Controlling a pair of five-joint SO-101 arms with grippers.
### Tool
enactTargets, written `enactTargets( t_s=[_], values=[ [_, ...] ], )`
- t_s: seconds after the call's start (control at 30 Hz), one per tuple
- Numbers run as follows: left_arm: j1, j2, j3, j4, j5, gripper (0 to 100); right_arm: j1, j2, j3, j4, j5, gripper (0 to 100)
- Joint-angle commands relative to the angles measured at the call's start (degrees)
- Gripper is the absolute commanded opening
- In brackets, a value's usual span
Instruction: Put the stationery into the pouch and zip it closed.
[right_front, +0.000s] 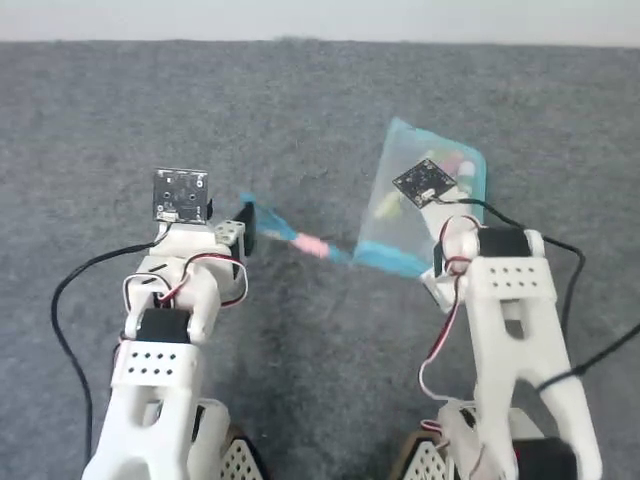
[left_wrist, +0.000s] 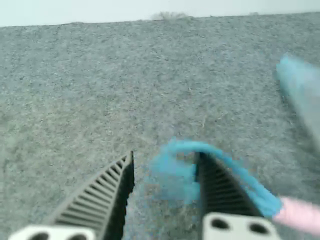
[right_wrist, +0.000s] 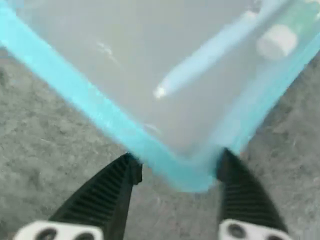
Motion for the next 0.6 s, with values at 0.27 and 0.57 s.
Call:
enactTargets(
  t_s=[0.27,0.57],
  values=[
    [0.6,-0.4,-0.7,0.1,-0.2,24,-0.4,-25.2,0.1,2.2,-12.7,35.4],
    [0.5,-0.5,-0.7,-0.3,-0.2,24,-0.4,-42.4,15.2,-3.6,-13.3,35.4]
  ],
)
